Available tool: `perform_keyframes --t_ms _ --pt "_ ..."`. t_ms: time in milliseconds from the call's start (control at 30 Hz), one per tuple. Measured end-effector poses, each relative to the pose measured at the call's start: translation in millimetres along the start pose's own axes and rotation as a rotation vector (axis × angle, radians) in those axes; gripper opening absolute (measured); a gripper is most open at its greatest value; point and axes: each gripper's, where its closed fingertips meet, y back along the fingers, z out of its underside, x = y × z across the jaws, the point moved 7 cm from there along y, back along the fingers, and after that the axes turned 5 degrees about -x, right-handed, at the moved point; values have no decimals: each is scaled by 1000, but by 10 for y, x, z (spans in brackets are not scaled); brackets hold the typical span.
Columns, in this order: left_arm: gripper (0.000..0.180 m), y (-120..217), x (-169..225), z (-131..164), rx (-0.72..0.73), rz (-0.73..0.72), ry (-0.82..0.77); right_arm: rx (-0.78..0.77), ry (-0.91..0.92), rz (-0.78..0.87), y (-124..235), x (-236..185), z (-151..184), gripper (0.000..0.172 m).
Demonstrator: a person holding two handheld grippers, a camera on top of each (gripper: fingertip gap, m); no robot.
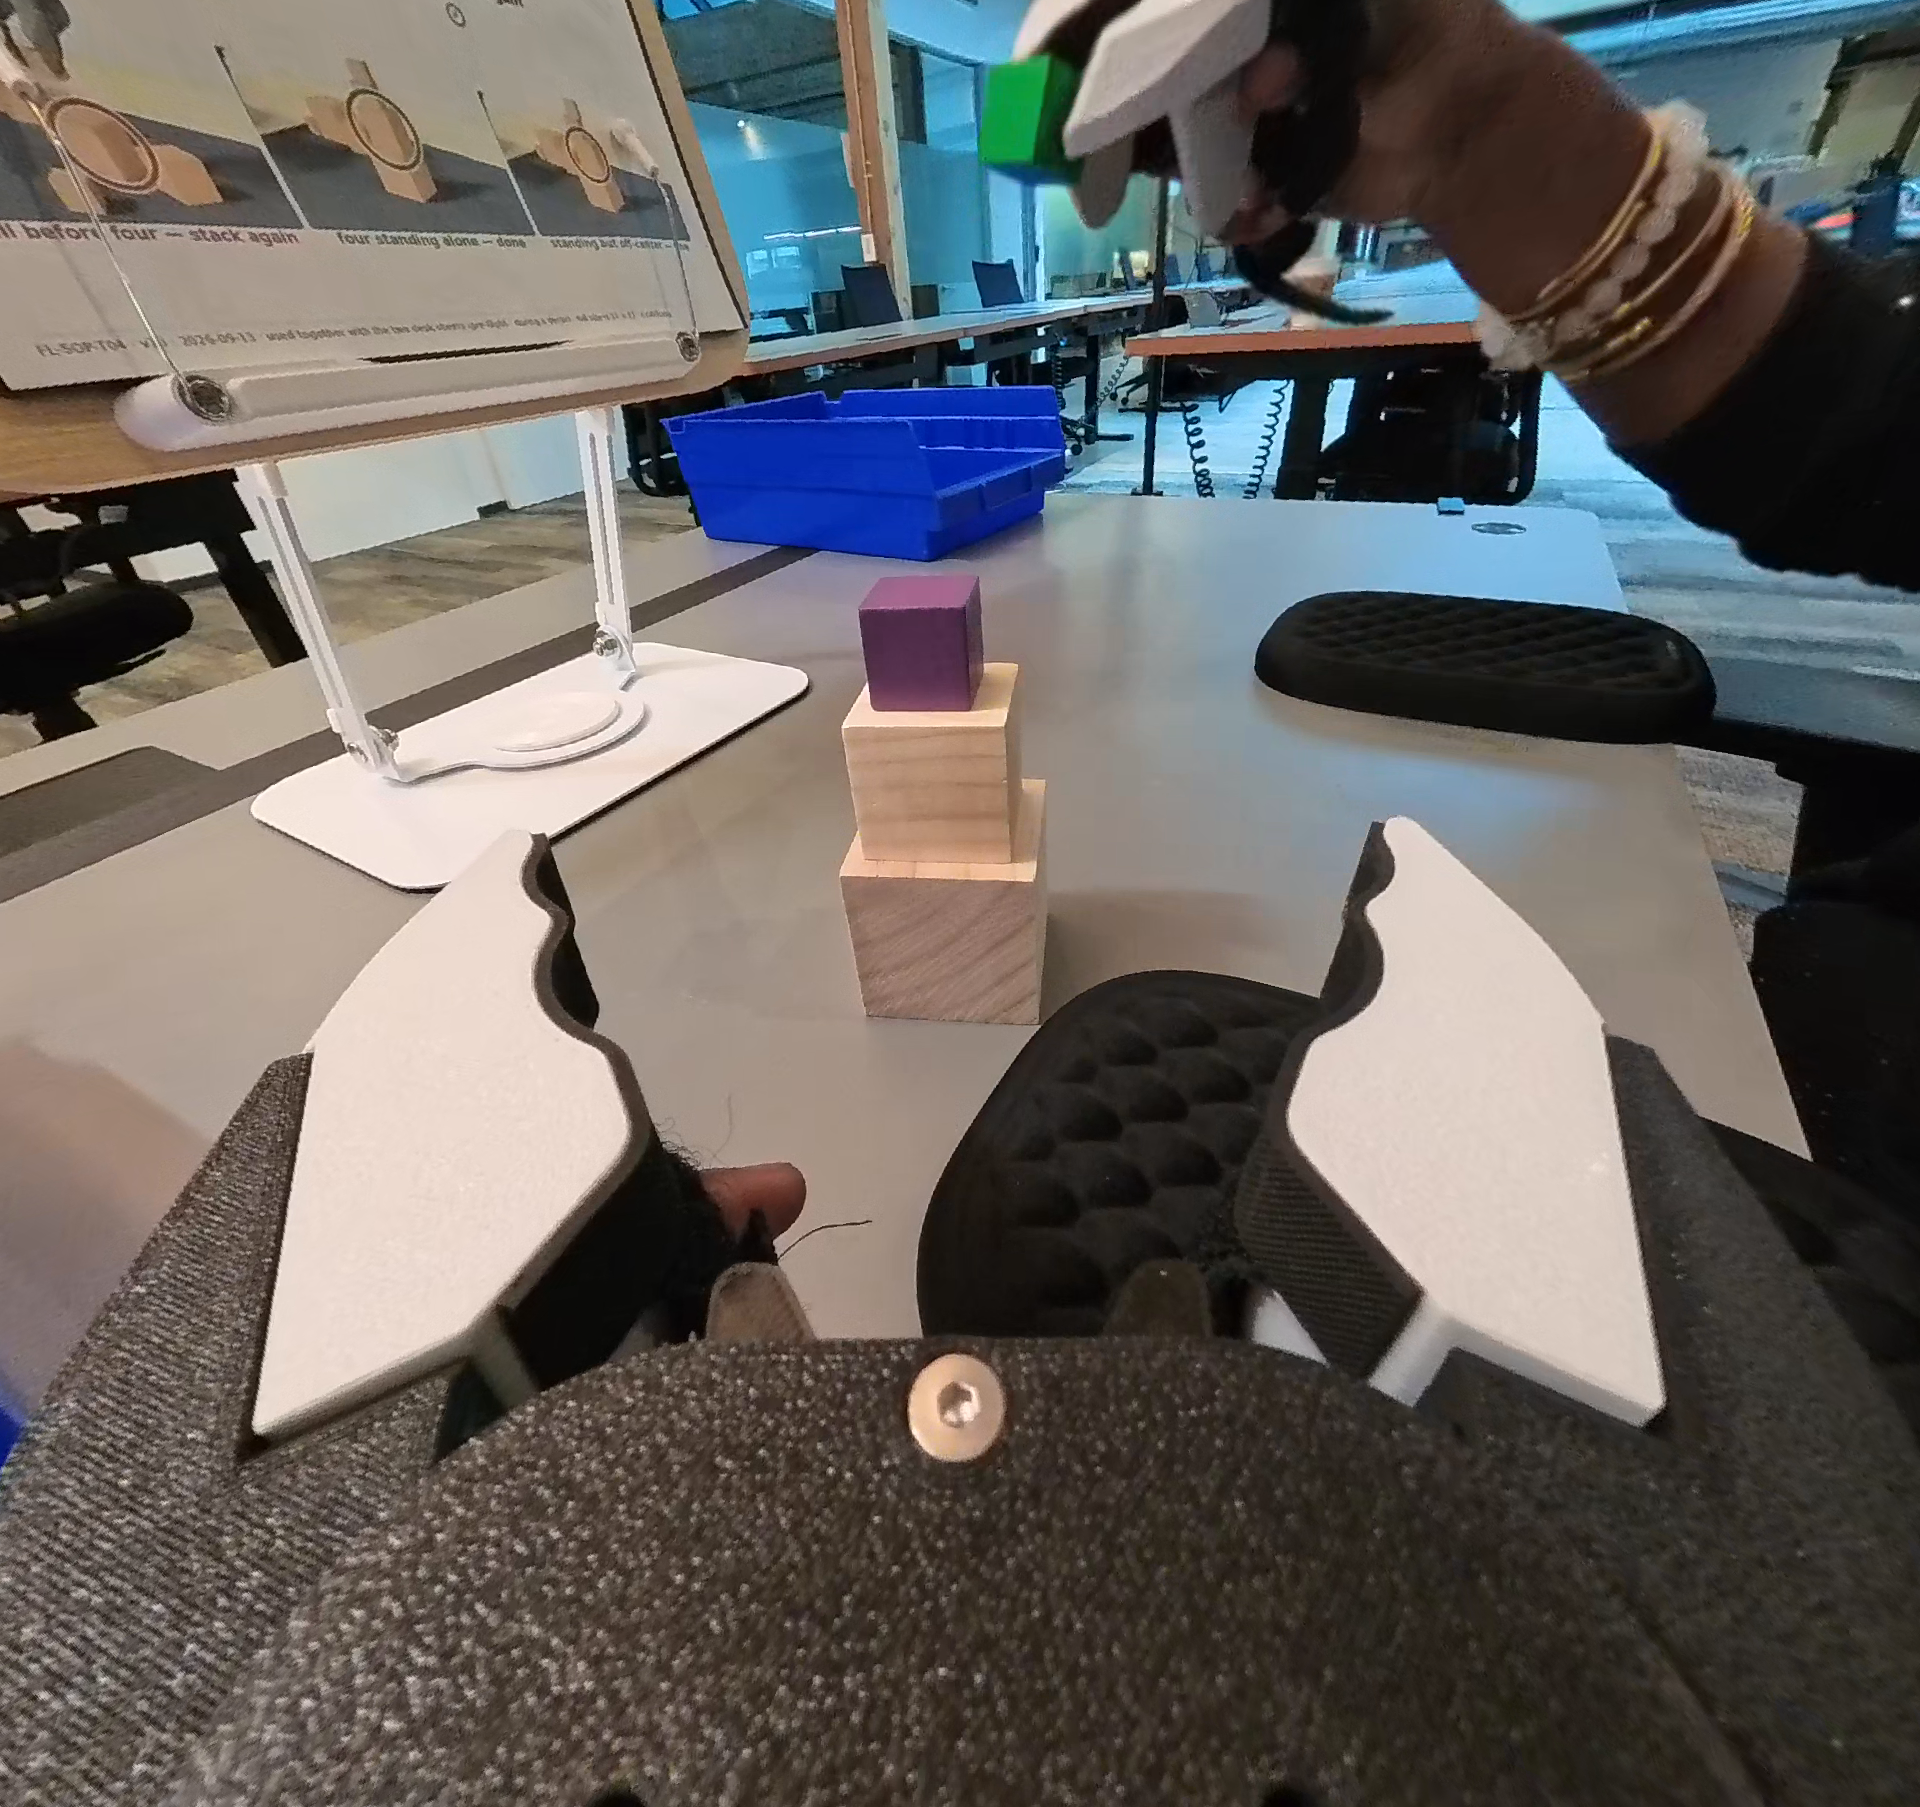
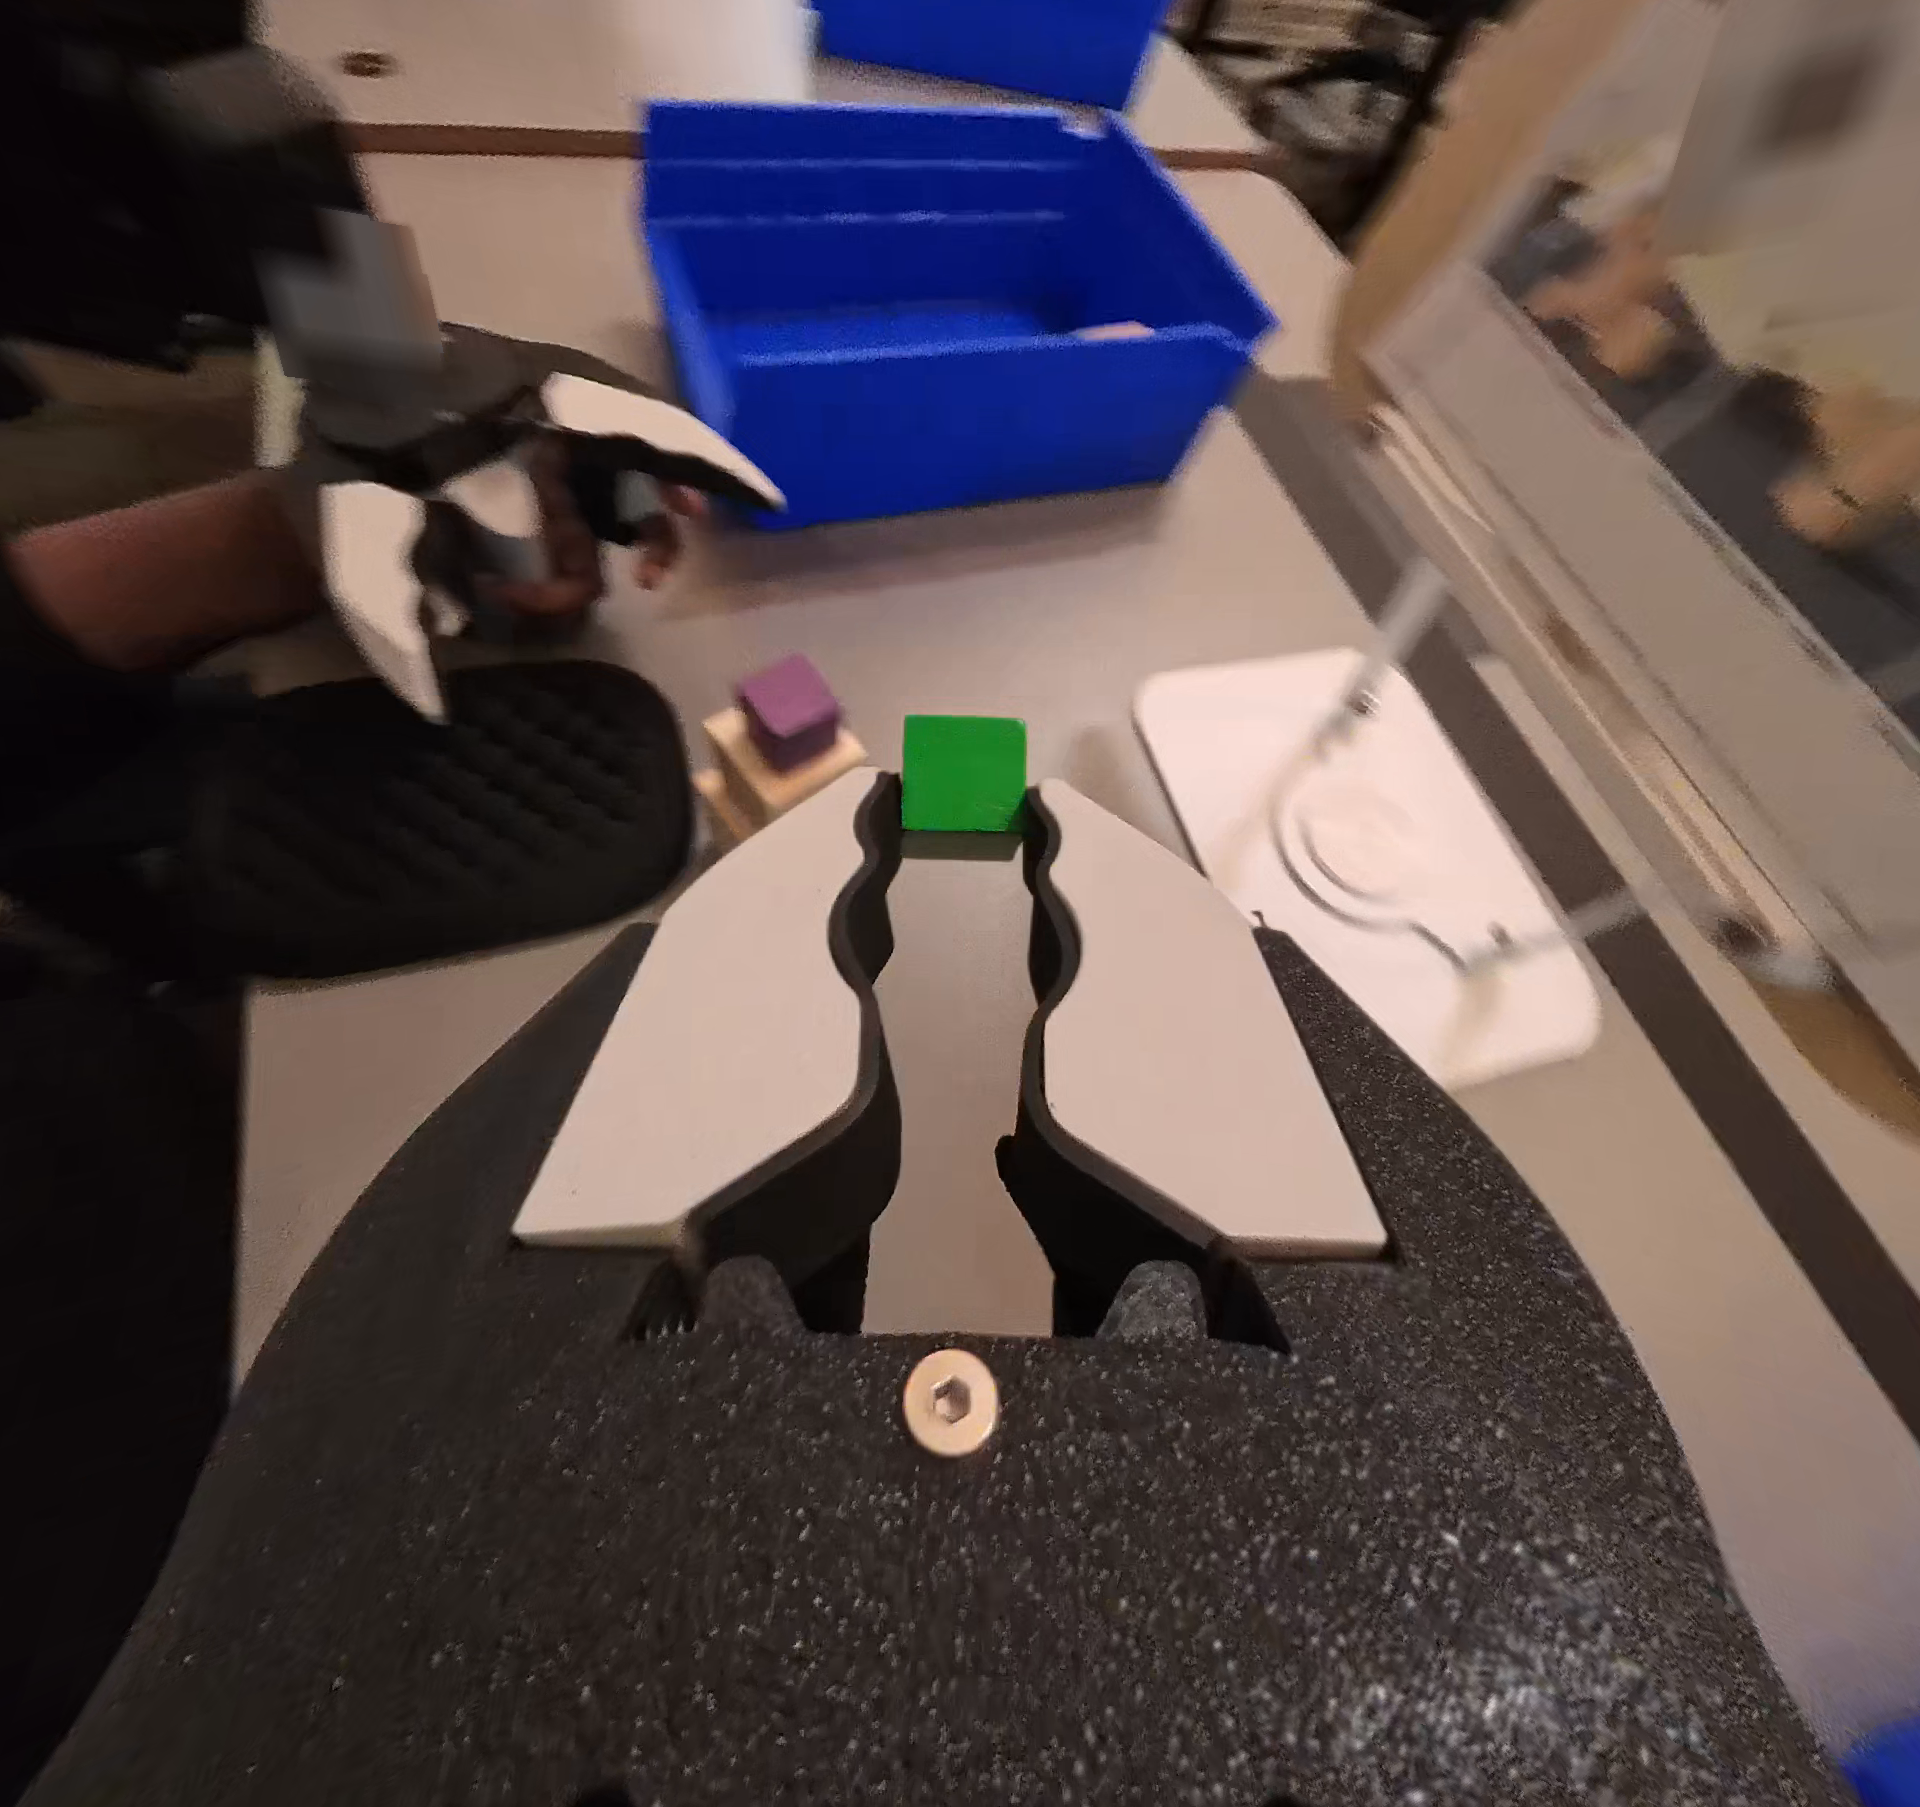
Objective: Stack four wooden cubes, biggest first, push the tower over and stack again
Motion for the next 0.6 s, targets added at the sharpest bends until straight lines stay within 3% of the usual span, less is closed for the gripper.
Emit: perform_keyframes --t_ms 267,500,600 --pt "137 -3 -1 2 -3 0 1 -125 261 -437 -569 -465 -378 22" --pt "137 2 -4 0 2 1 6 -287 430 -548 -842 -323 -347 22" --pt "137 3 -5 0 2 2 8 -301 422 -596 -947 -253 -303 22"
